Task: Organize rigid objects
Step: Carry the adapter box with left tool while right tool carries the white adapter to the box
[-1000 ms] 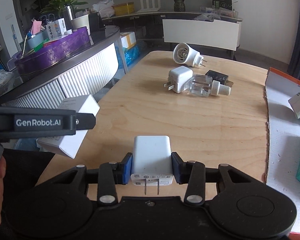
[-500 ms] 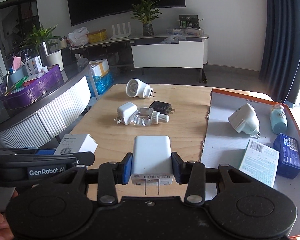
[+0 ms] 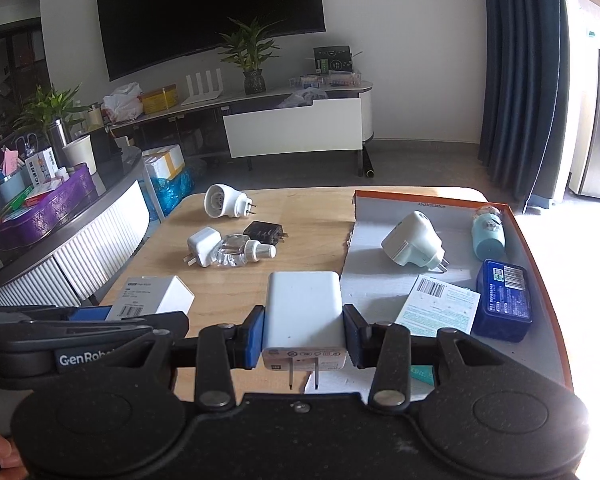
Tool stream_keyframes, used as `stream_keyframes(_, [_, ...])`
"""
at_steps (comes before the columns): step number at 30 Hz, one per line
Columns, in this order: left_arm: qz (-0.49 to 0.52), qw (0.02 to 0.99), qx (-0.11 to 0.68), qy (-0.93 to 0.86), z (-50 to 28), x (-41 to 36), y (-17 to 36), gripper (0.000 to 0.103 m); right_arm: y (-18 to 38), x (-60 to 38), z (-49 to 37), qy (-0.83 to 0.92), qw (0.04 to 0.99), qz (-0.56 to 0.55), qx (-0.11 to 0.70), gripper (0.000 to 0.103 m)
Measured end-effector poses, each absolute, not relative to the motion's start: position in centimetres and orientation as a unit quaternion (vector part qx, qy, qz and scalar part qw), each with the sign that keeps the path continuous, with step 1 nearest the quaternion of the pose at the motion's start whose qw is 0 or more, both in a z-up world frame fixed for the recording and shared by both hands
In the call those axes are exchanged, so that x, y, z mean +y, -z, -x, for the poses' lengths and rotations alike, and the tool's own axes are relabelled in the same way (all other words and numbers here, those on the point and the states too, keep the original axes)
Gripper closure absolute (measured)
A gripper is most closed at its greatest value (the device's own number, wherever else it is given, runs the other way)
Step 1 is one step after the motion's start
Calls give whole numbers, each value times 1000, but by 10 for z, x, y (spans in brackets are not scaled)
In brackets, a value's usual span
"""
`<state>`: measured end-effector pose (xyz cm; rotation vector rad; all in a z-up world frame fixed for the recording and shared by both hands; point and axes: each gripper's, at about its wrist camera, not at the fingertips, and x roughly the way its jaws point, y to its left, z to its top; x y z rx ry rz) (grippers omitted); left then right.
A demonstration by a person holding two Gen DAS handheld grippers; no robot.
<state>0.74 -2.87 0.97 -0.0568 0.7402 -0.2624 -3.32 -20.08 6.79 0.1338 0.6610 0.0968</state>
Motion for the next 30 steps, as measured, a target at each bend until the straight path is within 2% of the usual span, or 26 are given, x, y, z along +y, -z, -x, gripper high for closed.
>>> stream_keyframes(30, [-32, 910, 346, 228, -5, -139, -11, 43, -66, -298, 73, 73, 943, -121, 302, 53])
